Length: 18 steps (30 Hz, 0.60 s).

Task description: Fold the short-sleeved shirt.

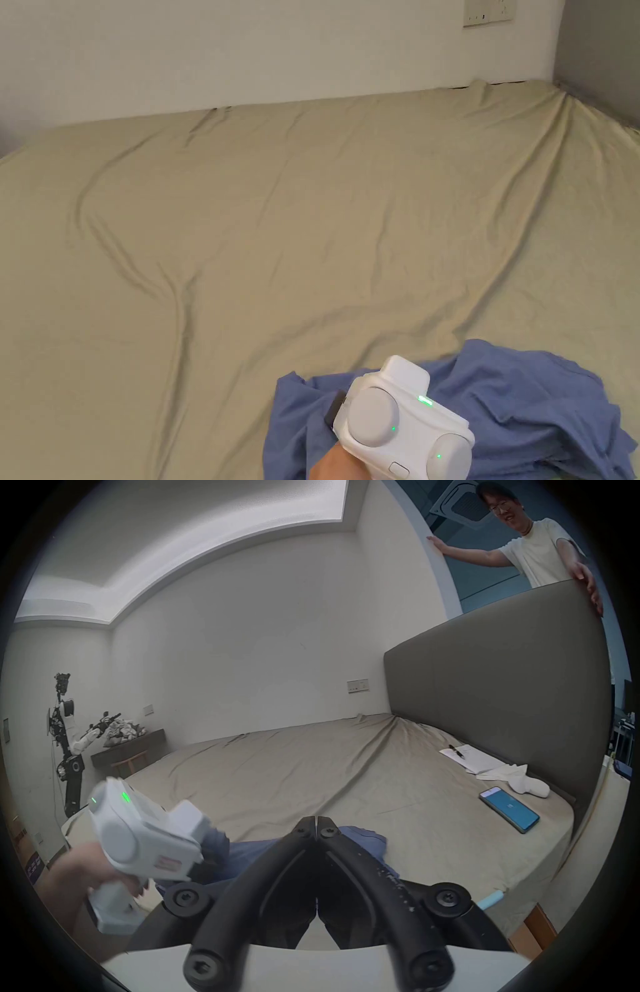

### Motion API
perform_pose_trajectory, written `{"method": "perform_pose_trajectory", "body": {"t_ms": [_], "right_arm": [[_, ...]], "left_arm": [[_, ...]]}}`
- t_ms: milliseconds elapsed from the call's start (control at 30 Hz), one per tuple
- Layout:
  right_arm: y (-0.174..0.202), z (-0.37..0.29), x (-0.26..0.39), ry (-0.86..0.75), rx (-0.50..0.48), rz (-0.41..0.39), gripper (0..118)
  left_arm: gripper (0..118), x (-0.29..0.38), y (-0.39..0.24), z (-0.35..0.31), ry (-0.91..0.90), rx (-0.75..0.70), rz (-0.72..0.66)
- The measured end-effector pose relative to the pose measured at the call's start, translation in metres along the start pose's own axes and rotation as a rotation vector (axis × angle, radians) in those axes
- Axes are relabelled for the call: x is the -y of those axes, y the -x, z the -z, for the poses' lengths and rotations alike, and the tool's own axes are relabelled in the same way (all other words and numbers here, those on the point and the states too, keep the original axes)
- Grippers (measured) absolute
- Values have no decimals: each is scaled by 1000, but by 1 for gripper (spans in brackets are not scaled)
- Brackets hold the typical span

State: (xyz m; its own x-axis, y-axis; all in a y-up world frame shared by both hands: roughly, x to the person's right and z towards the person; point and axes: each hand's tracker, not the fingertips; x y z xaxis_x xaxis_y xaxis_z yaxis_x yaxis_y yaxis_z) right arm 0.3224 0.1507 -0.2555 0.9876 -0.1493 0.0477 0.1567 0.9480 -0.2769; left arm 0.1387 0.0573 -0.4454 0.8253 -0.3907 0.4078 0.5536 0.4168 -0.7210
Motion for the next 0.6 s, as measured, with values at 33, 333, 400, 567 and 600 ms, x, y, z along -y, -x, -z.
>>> {"method": "perform_pose_trajectory", "body": {"t_ms": [33,333,400,567,600], "right_arm": [[-3,0,1,0,0,3,2],[8,11,2,-7,-59,-5,2],[12,12,2,-10,-77,-2,2],[19,15,6,-12,-108,15,2],[20,15,7,-12,-116,21,2]], "left_arm": [[12,2,-3,4,0,-20,3],[73,16,42,-7,-89,294,-194],[111,28,72,-28,-129,480,-327],[111,62,149,-85,-386,565,-609],[114,68,161,-92,-434,528,-650]]}}
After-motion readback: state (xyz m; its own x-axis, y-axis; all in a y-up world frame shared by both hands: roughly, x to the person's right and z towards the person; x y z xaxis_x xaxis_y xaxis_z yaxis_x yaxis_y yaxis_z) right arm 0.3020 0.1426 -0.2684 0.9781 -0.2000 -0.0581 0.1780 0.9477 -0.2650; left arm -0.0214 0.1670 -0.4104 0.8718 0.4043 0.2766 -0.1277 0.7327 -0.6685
